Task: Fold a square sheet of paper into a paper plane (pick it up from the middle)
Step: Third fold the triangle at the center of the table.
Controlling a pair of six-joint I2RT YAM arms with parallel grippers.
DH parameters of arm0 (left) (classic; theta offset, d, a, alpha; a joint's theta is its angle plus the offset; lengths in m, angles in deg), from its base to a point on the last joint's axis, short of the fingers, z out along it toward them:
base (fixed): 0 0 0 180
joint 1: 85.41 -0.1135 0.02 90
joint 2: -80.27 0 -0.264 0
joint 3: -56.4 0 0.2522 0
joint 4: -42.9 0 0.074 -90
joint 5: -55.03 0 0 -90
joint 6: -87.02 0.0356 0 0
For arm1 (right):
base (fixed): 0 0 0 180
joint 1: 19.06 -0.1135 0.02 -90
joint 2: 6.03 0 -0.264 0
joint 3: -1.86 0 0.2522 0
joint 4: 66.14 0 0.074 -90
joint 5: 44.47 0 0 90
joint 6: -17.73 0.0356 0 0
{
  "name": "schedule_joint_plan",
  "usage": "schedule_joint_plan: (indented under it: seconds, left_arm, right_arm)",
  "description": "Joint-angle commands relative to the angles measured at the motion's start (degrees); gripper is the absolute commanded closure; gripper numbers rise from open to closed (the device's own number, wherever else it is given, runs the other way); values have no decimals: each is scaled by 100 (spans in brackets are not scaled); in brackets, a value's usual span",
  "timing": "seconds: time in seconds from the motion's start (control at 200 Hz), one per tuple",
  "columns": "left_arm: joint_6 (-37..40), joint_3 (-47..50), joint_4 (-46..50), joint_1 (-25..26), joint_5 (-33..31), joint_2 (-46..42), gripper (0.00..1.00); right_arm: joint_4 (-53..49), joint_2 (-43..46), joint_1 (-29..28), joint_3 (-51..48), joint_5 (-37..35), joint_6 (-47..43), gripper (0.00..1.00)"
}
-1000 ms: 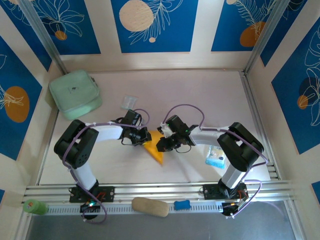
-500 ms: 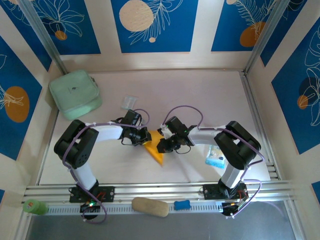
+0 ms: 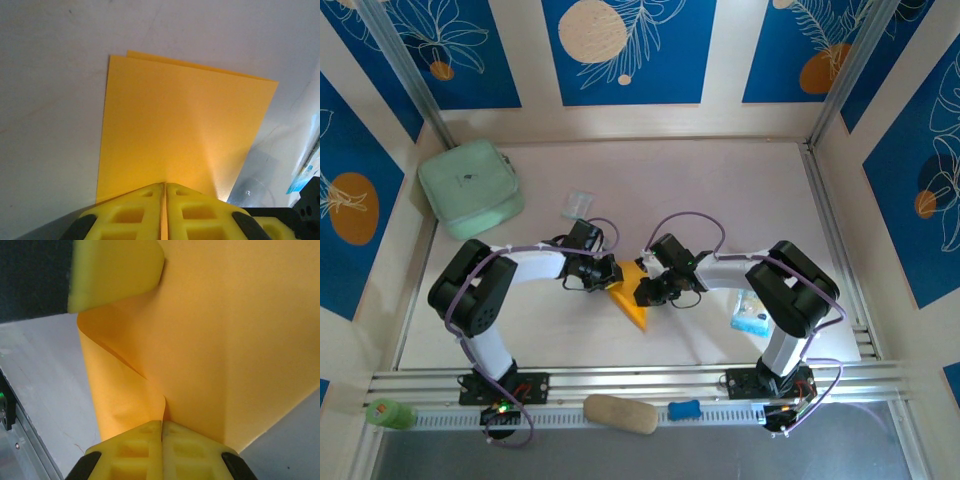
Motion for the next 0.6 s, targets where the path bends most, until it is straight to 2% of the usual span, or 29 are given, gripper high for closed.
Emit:
schedule_joint_plan:
  seconds: [0.0, 0.205, 0.44, 0.515, 0.595]
  left_arm:
    - [85, -40, 172, -35, -114, -151, 90]
    - [41, 28, -30, -31, -266, -544, 85]
    - [129, 69, 108, -31, -599, -1175, 73]
    - [99, 163, 200, -31, -676, -1369, 74]
    - [-16, 356, 174, -31, -624, -1556, 81]
  right_arm:
    - [-107, -103, -37, -78, -183, -24, 96]
    - [-267, -79, 97, 10, -129, -310, 96]
    - [-187, -90, 70, 40, -113, -175, 97]
    - [-113, -84, 56, -13, -123, -129, 96]
    - [-37, -89, 48, -73, -90, -68, 96]
